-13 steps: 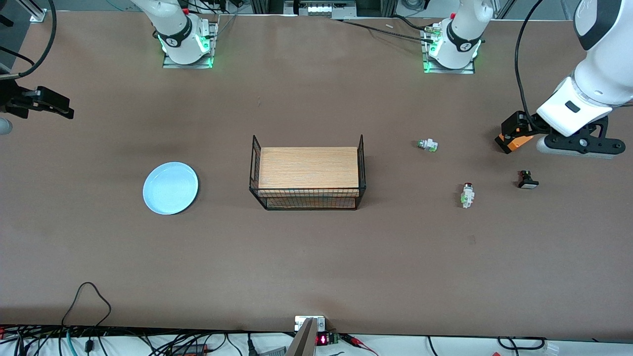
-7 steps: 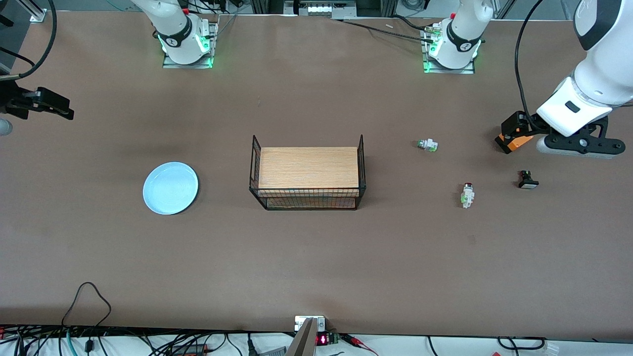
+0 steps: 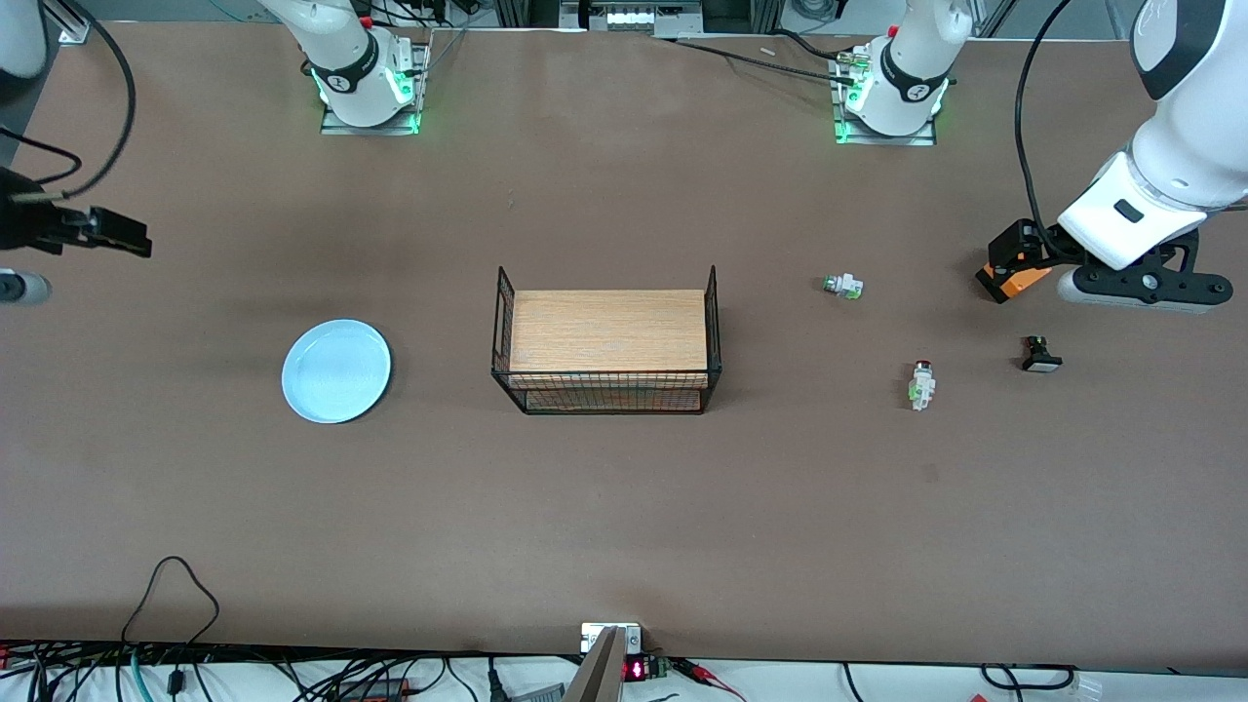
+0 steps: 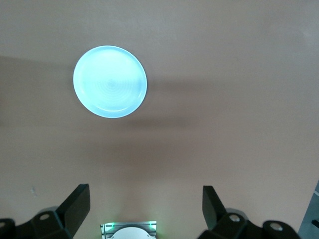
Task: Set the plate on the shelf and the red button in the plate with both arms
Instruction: 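Move the right gripper toward the light blue plate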
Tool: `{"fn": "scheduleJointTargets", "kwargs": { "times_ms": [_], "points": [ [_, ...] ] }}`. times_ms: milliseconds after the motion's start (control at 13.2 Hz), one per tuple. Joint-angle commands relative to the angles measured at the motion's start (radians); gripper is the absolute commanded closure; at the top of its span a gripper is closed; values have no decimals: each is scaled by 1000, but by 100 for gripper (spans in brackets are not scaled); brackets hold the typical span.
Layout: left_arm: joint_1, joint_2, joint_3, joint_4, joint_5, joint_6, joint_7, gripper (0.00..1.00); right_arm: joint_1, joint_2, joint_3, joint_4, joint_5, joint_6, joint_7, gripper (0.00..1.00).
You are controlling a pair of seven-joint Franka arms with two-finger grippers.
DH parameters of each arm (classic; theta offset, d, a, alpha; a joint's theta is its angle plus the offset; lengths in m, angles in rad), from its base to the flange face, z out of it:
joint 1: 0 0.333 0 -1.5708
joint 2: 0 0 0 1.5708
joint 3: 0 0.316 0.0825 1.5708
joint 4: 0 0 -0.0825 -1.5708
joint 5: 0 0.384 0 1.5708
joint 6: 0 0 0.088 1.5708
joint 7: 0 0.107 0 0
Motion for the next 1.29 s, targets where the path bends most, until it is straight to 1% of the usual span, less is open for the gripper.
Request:
{"fn": "scheduleJointTargets", "kwargs": {
  "times_ms": [0,152,380,608,684,837,989,1217],
  "points": [
    [2,17,2,32,-14,-14,7,0,-11,7,3,22,-10,0,12,0],
    [2,19,2,32,-14,-16,9,0,-49,16,2,12,12,35,14,0],
    [2,17,2,32,-14,-16,7,0,-60,79,2,4,-2,107,12,0],
    [2,17,2,32,-14,-16,9,0,-80,131,5,-25,25,127,15,0],
    [2,17,2,32,-14,-16,9,0,-77,151,12,-58,50,172,15,0],
    [0,17,2,32,-14,-16,9,0,-74,155,14,-158,128,295,17,0],
    [0,17,2,32,-14,-16,9,0,-79,158,14,-213,185,343,15,0],
    [0,17,2,32,-14,-16,9,0,-80,172,14,-321,185,518,12,0]
  ]
}}
